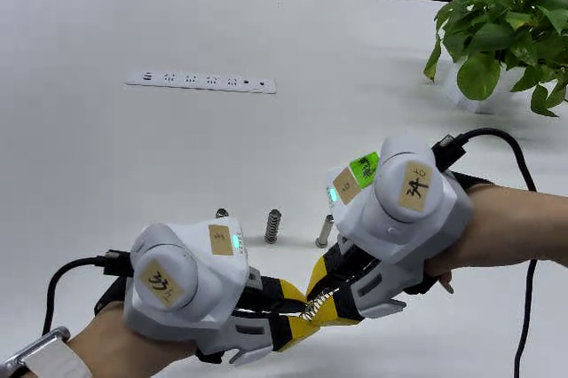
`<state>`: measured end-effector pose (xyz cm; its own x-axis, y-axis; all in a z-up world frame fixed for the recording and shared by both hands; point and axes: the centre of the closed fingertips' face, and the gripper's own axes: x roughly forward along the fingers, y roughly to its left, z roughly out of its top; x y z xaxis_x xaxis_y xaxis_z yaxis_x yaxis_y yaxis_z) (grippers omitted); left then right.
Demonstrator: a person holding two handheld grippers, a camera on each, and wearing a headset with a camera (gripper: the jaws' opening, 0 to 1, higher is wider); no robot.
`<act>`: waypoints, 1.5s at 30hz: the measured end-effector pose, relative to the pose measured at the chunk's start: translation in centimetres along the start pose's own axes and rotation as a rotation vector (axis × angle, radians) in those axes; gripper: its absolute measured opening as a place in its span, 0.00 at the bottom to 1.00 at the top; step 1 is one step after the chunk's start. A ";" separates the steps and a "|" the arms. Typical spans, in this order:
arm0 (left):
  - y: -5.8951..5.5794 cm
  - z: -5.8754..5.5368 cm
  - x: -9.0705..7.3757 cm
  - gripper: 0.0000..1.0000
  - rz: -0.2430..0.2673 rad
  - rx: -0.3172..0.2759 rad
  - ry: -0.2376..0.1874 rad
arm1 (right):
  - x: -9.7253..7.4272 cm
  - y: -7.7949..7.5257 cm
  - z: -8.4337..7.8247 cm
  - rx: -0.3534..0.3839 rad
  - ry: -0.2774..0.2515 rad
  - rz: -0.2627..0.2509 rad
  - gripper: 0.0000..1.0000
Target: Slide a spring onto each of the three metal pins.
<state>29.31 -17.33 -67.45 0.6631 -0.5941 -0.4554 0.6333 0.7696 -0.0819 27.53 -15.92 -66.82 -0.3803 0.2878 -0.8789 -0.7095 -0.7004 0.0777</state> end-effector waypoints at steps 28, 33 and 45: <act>1.0 -0.9 -0.4 0.13 0.073 -0.062 -0.027 | 0.2 -0.7 0.2 -0.007 -0.004 -0.015 0.12; 1.6 -1.4 -0.9 0.23 0.109 -0.083 -0.032 | 0.0 -1.1 0.5 -0.005 -0.010 -0.024 0.12; 4.1 -2.4 -3.3 0.57 0.251 -0.177 -0.057 | -0.2 -1.1 -0.5 -0.010 0.025 -0.017 0.12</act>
<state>28.75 -11.70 -68.37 0.8144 -0.3890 -0.4306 0.3713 0.9196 -0.1285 28.67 -15.46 -66.99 -0.3529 0.2836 -0.8916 -0.7097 -0.7021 0.0575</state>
